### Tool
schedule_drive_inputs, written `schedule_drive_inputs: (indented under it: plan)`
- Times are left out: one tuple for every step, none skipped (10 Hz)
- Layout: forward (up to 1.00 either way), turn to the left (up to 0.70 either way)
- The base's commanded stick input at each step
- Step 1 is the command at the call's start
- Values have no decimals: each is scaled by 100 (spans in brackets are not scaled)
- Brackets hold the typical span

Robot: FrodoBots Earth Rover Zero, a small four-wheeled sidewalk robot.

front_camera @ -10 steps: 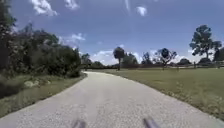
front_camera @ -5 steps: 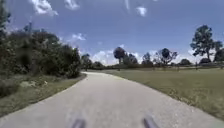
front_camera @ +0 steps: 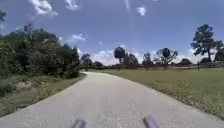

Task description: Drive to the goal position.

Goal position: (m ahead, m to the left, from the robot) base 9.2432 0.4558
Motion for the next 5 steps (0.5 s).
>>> schedule_drive_inputs:
  plan:
    - [50, 0]
    - [50, 0]
    - [50, 0]
    - [50, 0]
    - [50, 0]
